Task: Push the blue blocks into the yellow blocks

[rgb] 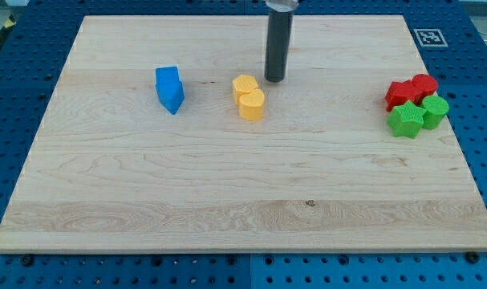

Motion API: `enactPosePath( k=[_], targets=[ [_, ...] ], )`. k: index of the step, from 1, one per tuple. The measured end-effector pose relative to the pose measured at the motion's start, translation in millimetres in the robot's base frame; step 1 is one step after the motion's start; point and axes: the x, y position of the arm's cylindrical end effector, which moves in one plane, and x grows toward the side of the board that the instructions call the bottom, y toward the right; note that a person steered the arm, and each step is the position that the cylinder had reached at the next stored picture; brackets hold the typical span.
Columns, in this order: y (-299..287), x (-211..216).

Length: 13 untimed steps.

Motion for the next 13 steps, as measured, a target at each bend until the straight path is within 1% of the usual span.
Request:
enactPosePath(
  k=[2, 4, 5, 6, 7, 8, 9, 10, 11, 13],
  targets=[
    [-42.2, 11.2],
    [-70.4, 43.3],
    [-86.5, 44.1],
    [-123.0, 25.0],
    [-158.7, -7.9],
    [-176.0, -38.4],
    [-216.1, -43.6],
    [-255.8, -19.9],
    [-247.4, -6.2],
    [-134.5, -6.3]
  ],
)
